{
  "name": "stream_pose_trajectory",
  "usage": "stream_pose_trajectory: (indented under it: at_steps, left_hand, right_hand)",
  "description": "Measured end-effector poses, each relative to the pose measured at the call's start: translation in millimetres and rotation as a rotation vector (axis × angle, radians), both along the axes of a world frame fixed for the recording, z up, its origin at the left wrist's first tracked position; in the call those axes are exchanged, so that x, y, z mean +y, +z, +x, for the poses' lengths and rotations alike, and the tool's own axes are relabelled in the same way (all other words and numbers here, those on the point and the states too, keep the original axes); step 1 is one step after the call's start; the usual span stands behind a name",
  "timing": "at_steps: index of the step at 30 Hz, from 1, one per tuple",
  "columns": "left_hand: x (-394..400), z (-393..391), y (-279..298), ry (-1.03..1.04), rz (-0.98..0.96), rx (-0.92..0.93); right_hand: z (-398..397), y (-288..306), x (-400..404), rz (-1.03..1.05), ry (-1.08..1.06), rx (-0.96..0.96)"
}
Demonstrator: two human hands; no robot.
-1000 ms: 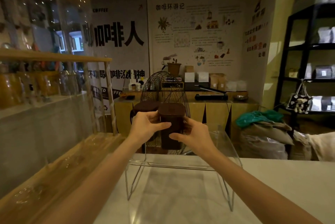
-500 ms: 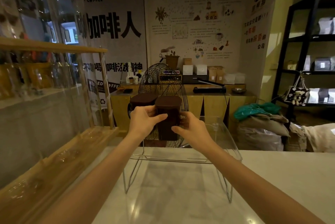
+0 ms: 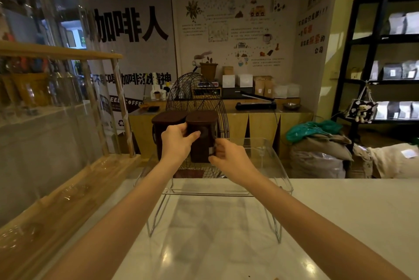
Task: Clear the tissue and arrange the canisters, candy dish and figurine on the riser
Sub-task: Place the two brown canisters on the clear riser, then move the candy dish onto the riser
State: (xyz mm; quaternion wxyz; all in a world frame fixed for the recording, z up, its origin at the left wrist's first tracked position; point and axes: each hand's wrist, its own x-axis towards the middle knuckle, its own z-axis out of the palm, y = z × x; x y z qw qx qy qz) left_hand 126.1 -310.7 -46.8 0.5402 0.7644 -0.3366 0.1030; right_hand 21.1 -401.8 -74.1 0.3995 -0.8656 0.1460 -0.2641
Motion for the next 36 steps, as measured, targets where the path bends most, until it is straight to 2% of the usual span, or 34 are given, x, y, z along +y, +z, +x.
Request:
stream_pose_trajectory:
  at_steps: [6, 12, 17, 23, 30, 33, 36]
  left_hand:
    - [1, -3, 1, 0.058, 0.021, -0.028]
    - [7, -6, 7, 0.083, 0.172, -0.123]
    - [20, -26, 11, 0.100, 0.266, -0.167]
    - [54, -84, -9, -0.035, 0.319, -0.388]
    - [98, -155, -73, -0.336, 0.456, -0.592]
    - [107, -172, -98, -0.409, 0.494, -0.559]
    - [111, -183, -119, -0.402, 0.597, -0.361]
  right_hand:
    - [2, -1, -1, -0.080, 0.008, 0.042]
    - [-21, 11, 4, -0.450, -0.003, 0.180]
    - [-80, 11, 23, -0.724, 0.059, 0.131]
    - [-170, -26, 34, -0.732, 0.117, 0.173]
    - [-229, -72, 37, -0.631, -0.016, 0.417]
    - [-242, -85, 40, -0.587, -0.078, 0.462]
    - [-248, -95, 45, -0.432, -0.100, 0.473]
